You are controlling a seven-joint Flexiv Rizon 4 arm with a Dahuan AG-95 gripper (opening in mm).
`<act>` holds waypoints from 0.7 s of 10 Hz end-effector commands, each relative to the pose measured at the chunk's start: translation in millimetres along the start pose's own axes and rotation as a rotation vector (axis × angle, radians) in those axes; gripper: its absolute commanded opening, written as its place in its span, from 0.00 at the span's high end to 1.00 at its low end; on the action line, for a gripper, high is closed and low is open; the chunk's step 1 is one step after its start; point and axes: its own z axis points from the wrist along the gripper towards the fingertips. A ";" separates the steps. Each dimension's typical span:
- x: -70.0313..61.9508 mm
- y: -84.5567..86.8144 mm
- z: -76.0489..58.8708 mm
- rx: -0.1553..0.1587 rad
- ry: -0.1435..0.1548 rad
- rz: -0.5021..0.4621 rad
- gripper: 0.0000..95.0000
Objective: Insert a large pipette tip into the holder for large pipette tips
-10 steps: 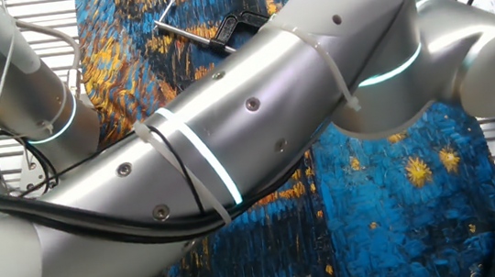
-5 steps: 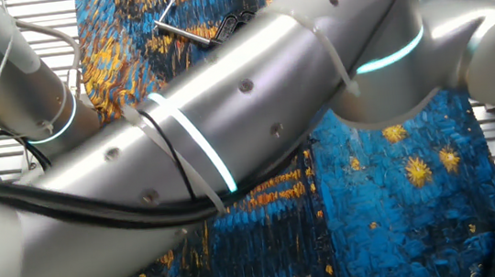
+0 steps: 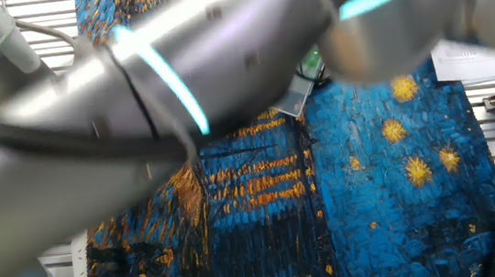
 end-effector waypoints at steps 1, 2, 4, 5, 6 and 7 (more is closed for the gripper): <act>-16.9 -1.4 -0.6 0.104 0.157 0.344 0.60; -20.5 -7.1 -3.9 0.173 0.217 0.503 0.60; -22.2 -13.8 -6.6 0.327 0.329 0.775 0.80; -19.9 -17.2 -7.5 0.397 0.359 0.863 0.80; -15.0 -22.2 -10.6 0.446 0.341 0.999 0.80; -15.0 -22.2 -10.6 0.446 0.341 0.999 0.80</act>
